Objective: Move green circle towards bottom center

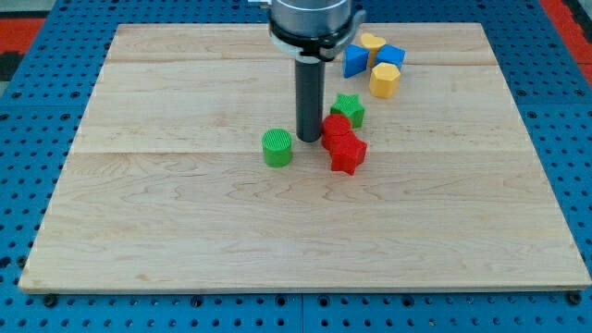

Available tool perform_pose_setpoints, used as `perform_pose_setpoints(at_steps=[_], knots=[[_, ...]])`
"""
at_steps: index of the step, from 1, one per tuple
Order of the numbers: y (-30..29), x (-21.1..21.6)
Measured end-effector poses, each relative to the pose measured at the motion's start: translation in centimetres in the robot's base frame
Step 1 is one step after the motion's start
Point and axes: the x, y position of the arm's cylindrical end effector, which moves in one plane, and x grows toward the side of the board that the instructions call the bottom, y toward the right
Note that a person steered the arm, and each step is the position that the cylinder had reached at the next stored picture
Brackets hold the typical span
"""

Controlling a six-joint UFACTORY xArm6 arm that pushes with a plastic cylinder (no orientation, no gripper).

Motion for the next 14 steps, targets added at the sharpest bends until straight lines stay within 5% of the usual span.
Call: perform_pose_setpoints(at_steps=[3,8,14], knots=[[1.0,0.0],[-12.1,1.6],[-12.7,2.4]])
